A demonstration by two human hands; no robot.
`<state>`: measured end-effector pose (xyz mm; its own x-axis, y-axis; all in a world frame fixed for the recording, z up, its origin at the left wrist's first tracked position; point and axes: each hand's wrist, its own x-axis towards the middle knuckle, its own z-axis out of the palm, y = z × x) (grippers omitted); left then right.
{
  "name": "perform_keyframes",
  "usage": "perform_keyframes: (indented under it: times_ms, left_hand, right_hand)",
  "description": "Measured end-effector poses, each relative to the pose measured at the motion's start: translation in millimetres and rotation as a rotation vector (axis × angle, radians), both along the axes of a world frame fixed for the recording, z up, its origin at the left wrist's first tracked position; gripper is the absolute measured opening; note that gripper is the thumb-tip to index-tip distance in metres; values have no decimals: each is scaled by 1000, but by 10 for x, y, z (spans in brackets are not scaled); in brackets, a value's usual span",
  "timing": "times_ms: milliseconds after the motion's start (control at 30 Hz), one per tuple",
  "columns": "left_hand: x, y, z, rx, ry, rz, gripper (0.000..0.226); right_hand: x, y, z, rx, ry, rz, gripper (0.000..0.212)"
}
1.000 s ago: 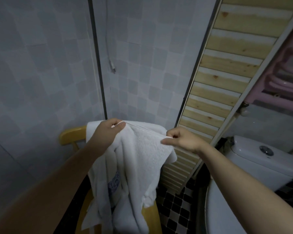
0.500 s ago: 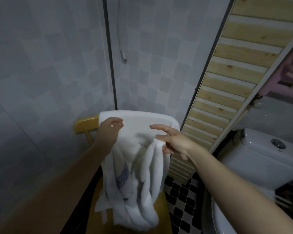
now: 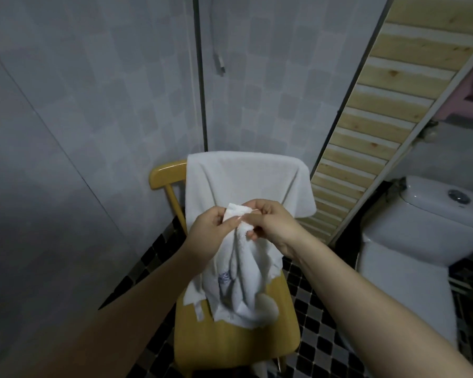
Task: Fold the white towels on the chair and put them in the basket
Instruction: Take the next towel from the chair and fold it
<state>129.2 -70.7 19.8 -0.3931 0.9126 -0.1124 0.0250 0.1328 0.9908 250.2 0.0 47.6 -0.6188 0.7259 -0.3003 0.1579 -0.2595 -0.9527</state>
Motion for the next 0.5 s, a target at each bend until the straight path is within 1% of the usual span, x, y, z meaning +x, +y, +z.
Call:
perform_keyframes:
  times_ms: [100,167,200,300,400,500]
  left_hand:
    - [-81,-106,-66,3,-109,-45,9]
    - [-130,-143,-99,30,-167,0,8]
    - [-136,-163,-110,39,-190,22,9]
    - [-95,-220,-157,62,-225,61,13]
    - [-48,-303,-183,57,-346,49,18]
    - [-92,-376,-247,24,-488,16,12]
  right_hand:
    - [-7,-122,-32,-24,55,-122,26]
    - [10,-205,-24,-58,71,-154,19]
    - [15,-257,-24,-77,75,-141,14]
    - [-9,-403,-47,-76,74,-95,12]
    - [-93,-477,-91,1,37,-92,7]
    - [-142,-500,-93,-8,45,-56,12]
